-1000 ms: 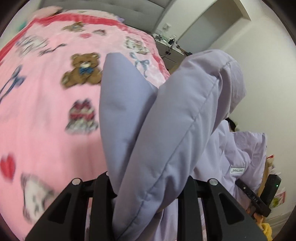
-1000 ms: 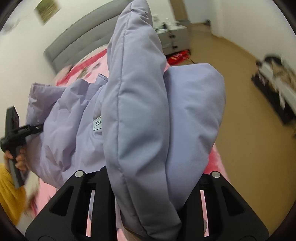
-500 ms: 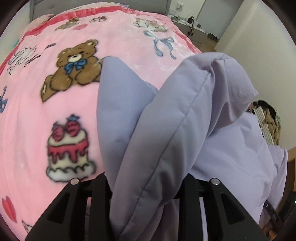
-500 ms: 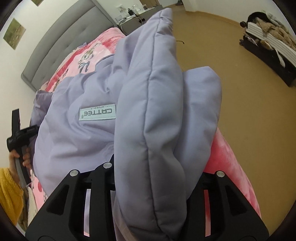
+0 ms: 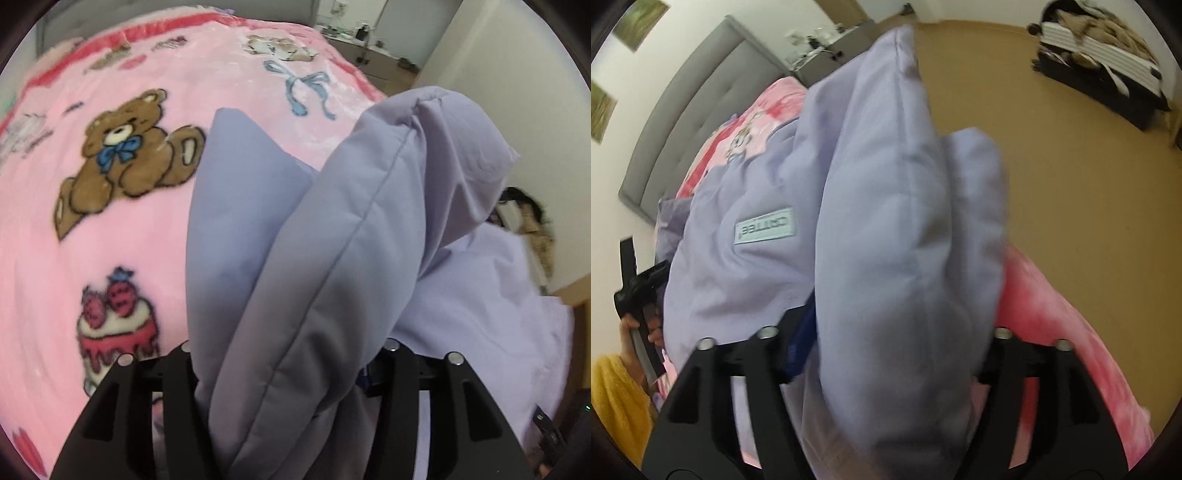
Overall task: Fold large clothes
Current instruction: 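Lower the folded jacket onto the blanket and open both grippers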
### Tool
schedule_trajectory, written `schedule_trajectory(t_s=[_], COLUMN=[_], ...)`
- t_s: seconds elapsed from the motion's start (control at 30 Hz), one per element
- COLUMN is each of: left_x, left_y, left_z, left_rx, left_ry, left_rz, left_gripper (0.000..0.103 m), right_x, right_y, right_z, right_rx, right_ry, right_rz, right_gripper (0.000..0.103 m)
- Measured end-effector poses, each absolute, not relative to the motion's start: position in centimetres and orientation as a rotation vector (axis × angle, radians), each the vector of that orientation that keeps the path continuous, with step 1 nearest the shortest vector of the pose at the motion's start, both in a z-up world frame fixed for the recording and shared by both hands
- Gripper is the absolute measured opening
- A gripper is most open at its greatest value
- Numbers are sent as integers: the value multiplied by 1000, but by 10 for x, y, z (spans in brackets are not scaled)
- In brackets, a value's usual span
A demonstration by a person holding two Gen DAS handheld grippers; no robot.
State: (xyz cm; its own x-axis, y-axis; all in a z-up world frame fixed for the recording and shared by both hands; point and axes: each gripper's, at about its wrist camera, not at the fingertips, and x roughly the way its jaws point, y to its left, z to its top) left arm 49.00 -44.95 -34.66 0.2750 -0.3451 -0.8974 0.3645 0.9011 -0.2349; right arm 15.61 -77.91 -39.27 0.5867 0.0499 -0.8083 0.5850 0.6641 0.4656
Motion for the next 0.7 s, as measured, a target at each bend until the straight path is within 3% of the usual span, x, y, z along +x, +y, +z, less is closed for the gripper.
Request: schedule_trajectory(t_s=[0.07, 0.1, 0.13, 0.27, 0.37, 0.43, 0.6, 0.7], left_x=[500, 506, 514, 537, 530, 515, 481, 484], left_y=[-436, -430, -420, -391, -401, -419, -470, -469], left_z=[-339, -334, -323, -286, -265, -263, -316, -331], left_rx=[-10, -10, 8, -20, 55, 135, 363, 357], left_ry=[1241, 1247, 1215, 1108, 1033, 1004, 1115, 1113], left_rz=[-548, -553, -537, -449, -507, -592, -680, -644], left_gripper=[57, 69, 72, 75, 75, 75, 75, 76], right_x=[147, 142, 138, 126, 135, 159, 220, 226], right_y=[-782, -782, -783, -800, -800, -794, -779, -778], right_z=[-379, -369, -361, -328, -296, -289, -320, -354], right_rx=[774, 751, 723, 645, 500, 416, 311, 277], right_ry=[912, 905, 909, 881, 758, 752, 886, 947], right_rz=[-385, -399, -408, -498, -458, -335, -297, -336], right_gripper=[78, 78, 78, 80, 62, 42, 26, 24])
